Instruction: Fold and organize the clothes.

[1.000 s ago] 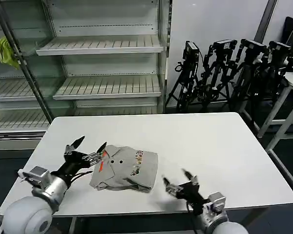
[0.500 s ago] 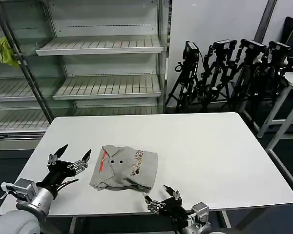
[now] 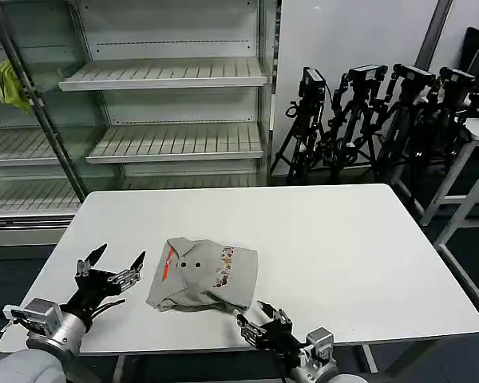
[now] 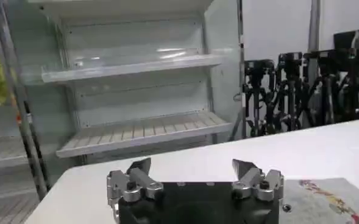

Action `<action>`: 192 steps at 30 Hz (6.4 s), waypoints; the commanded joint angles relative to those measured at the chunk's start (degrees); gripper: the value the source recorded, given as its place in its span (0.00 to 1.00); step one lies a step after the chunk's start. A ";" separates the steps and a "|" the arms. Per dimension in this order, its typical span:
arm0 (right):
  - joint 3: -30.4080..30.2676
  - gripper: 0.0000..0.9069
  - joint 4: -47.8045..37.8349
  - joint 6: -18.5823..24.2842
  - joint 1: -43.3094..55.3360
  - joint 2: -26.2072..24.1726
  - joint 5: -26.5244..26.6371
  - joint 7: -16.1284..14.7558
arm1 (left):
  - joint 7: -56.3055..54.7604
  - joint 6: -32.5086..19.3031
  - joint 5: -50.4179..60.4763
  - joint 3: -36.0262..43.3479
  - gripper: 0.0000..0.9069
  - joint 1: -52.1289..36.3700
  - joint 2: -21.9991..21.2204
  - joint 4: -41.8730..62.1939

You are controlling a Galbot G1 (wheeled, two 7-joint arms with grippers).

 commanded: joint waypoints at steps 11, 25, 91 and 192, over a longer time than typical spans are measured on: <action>-1.43 0.48 -7.03 0.75 3.05 2.58 -1.79 -0.98 | 0.07 -0.98 1.14 0.62 1.00 0.21 -0.63 1.69; 2.28 0.18 -6.17 2.49 0.54 1.31 -3.46 -1.59 | 0.11 -1.37 2.34 1.38 1.00 0.72 -1.30 1.27; 29.85 1.00 15.24 -0.64 -22.06 -11.01 -4.49 0.94 | 0.86 -1.84 2.52 2.31 1.00 1.30 -4.60 -6.13; 57.50 1.00 6.56 14.80 -14.08 3.60 -26.26 -12.01 | 8.26 -7.40 5.88 -4.44 1.00 -9.00 -8.41 -7.41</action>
